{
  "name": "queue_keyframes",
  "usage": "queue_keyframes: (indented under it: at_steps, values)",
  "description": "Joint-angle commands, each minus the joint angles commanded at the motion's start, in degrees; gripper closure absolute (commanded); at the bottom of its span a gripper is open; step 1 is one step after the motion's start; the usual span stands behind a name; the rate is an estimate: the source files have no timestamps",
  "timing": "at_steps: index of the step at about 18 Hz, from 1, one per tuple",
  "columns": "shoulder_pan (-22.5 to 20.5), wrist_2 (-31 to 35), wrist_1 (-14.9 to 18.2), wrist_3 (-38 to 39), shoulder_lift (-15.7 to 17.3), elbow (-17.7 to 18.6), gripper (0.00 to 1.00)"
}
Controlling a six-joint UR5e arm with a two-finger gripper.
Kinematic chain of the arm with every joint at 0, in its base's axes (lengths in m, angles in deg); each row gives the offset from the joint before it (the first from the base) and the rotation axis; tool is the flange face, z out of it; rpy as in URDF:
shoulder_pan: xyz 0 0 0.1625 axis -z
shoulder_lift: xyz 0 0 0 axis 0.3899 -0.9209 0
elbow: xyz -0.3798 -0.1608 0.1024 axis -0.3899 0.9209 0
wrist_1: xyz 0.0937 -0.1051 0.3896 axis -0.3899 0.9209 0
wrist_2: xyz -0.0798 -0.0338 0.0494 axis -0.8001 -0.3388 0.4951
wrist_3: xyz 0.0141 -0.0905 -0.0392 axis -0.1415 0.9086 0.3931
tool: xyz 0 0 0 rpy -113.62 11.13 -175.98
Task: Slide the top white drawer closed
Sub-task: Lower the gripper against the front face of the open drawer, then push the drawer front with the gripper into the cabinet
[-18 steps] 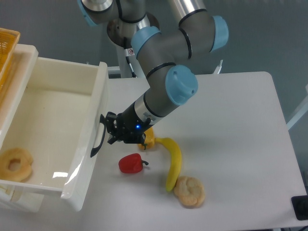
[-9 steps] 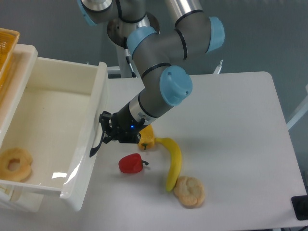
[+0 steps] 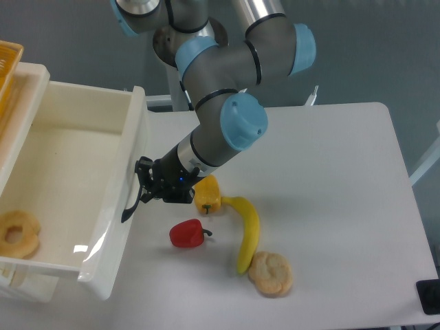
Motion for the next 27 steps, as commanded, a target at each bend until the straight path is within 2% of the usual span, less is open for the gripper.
queue_keyframes:
  at_steps: [6,18,27]
  values:
    - [1.1,-0.9,0.0,0.7,1.1,0.1,1.00]
    - [3.7,-1.1,-0.1,2.0,1.1,0.2,1.00]
    - [2.6,-0.8,-0.3,2.8,1.4,0.0,1.00]
